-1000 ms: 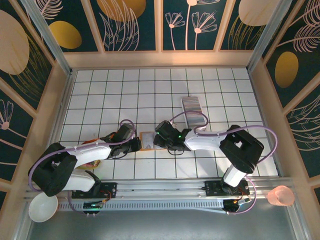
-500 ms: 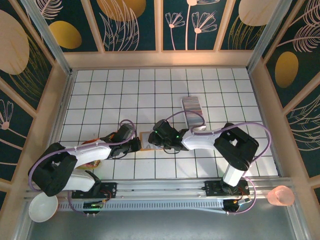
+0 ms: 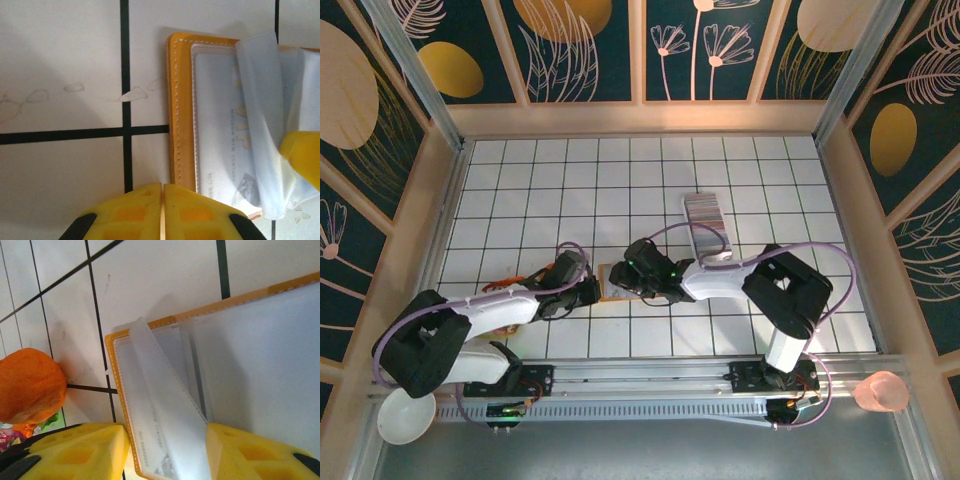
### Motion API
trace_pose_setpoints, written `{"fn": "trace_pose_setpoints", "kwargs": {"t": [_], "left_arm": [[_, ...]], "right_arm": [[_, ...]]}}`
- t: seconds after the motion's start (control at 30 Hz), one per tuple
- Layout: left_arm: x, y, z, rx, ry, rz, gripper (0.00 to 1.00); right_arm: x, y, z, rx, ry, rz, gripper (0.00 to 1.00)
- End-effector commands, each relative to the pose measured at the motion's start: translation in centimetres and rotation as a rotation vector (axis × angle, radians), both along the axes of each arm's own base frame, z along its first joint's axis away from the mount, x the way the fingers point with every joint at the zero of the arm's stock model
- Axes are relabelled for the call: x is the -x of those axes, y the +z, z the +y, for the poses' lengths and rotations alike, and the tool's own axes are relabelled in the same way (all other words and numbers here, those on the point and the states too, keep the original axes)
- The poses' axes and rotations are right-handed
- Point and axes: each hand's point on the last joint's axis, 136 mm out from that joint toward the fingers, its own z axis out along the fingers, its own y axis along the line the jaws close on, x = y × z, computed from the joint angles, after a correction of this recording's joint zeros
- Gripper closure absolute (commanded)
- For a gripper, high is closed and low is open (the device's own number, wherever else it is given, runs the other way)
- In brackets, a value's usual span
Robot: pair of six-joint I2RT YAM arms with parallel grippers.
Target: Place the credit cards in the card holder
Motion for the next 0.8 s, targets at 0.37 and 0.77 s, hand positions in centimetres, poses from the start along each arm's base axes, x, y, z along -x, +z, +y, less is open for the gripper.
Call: {"fn": "trace_pose_setpoints", "kwargs": {"t": [0.37, 0.77], "left_arm": [[0.1, 0.9, 0.8, 0.050, 0.078, -0.050, 0.90], [0.4, 2.6, 2.5, 0.064, 0.147, -0.105, 0.89]], "right_arm": [[-0.4, 1.2, 2.1, -0.059, 0.000, -0.023, 0.55], [-1.0, 1.7, 4.5, -0.086, 0.034, -0.027, 0.55]]}}
